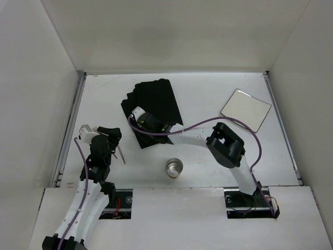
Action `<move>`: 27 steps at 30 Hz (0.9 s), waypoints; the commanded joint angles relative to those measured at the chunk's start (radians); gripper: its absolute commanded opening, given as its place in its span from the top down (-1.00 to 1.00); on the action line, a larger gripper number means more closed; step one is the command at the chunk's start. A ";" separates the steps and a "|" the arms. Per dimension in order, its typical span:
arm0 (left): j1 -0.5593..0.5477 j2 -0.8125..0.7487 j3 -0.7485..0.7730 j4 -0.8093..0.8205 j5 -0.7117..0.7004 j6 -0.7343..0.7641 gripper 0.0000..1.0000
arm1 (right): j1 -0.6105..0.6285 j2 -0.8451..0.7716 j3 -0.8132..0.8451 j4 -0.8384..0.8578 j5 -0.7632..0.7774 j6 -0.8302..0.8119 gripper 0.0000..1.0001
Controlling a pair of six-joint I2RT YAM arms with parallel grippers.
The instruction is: Set the dinner table for one person
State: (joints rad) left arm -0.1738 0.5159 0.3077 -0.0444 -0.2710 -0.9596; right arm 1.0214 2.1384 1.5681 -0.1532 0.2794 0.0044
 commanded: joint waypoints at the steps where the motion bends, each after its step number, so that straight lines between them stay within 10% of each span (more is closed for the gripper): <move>1: 0.018 -0.001 -0.016 -0.043 0.026 -0.011 0.06 | 0.018 0.037 0.081 -0.013 0.093 -0.034 -0.26; 4: 0.010 0.003 -0.038 -0.029 0.047 -0.025 0.06 | 0.024 0.040 0.086 0.010 0.141 -0.018 0.31; 9: -0.046 0.070 -0.016 -0.032 0.058 -0.021 0.00 | 0.021 -0.078 -0.006 0.141 0.155 0.080 0.63; 17: -0.235 0.254 -0.005 0.014 0.023 -0.086 -0.13 | -0.128 -0.365 -0.299 0.394 0.201 0.417 0.74; 27: -0.365 0.568 0.024 0.196 -0.046 -0.097 -0.12 | -0.511 -0.689 -0.977 0.790 0.176 1.284 0.75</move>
State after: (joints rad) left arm -0.5217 1.0271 0.3012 0.0868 -0.2913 -1.0523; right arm 0.5369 1.4525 0.6800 0.5102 0.4519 0.9718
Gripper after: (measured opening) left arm 0.560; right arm 0.125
